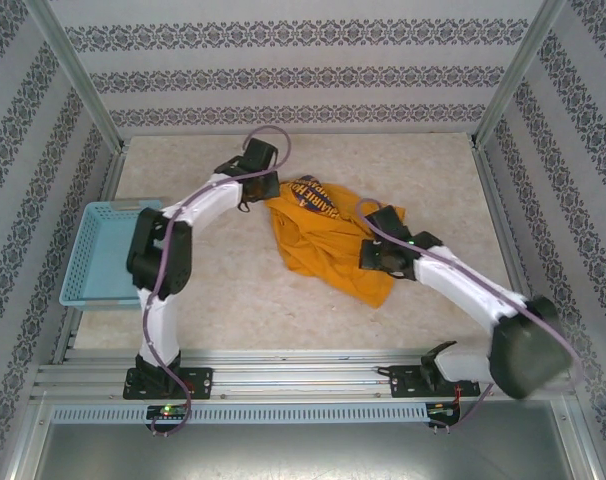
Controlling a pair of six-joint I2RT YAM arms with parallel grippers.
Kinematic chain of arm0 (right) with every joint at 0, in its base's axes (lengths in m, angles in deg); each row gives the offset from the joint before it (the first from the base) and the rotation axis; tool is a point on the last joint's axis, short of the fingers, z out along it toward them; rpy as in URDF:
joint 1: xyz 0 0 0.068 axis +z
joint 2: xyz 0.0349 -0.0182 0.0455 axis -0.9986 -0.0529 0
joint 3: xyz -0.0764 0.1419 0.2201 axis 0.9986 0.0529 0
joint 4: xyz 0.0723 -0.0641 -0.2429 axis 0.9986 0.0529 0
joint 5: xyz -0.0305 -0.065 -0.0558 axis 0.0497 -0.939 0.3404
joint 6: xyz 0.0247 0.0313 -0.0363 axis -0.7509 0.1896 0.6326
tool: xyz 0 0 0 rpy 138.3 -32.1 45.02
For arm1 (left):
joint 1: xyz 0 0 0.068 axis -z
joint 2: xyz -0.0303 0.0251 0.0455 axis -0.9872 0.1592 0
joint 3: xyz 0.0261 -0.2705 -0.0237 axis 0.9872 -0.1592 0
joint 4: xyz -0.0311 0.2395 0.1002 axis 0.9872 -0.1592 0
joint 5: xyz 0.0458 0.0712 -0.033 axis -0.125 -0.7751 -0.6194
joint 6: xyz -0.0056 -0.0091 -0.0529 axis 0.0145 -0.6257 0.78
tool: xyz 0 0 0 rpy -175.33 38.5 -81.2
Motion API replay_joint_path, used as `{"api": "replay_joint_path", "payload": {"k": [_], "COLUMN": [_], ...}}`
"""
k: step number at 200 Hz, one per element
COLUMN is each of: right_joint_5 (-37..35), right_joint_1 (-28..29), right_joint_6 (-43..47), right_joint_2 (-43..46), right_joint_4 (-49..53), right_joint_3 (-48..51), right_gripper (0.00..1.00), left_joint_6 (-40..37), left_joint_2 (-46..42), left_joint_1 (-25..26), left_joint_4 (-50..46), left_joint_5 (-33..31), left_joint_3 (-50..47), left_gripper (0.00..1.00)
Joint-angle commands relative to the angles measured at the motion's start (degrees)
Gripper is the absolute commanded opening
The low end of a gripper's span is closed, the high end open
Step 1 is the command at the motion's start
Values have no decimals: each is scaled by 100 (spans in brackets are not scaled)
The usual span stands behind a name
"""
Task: Fold the inside-out t-shirt
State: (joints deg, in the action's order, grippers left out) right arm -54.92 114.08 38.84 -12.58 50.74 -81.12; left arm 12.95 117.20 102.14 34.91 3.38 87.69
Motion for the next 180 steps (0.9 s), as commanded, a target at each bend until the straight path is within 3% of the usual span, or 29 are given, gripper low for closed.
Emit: {"api": "replay_joint_path", "payload": {"k": [1, 40, 61, 83, 106, 122, 141, 160, 180], "right_joint_5": [-867, -888, -957, -946, -569, -264, 197, 384, 469], "right_joint_1": [-17, -4, -18, -97, -241, -460, -885, -1270, -1561], "right_joint_6": [607, 943, 945, 844, 639, 391, 91, -88, -76], "right_joint_2": [872, 1810, 2159, 2301, 2221, 2022, 1666, 1469, 1556], "right_joint_4": [761, 1134, 1187, 1196, 1034, 812, 624, 573, 546], "right_joint_3": [-432, -1204, -1271, -1128, -671, -166, 378, 733, 935], "right_gripper": [0, 0, 0, 0, 0, 0, 0, 0, 0], "left_joint_6": [-100, 127, 191, 268, 223, 146, 205, 317, 378], "left_joint_2": [-1431, -3433, -4165, -4109, -3293, -2410, -1730, -1855, -2190], "left_joint_1": [-61, -8, 18, 77, 221, 347, 381, 376, 356], "left_joint_4": [9, -105, -128, -381, -506, -882, -1099, -785, -581], "left_joint_5": [-674, -1011, -677, -39, 673, 914, 1099, 817, 266], "left_joint_3": [-397, -1251, -1593, -1577, -1457, -1189, -1211, -1785, -2305], "left_gripper": [0, 0, 0, 3, 10, 21, 43, 72, 86]}}
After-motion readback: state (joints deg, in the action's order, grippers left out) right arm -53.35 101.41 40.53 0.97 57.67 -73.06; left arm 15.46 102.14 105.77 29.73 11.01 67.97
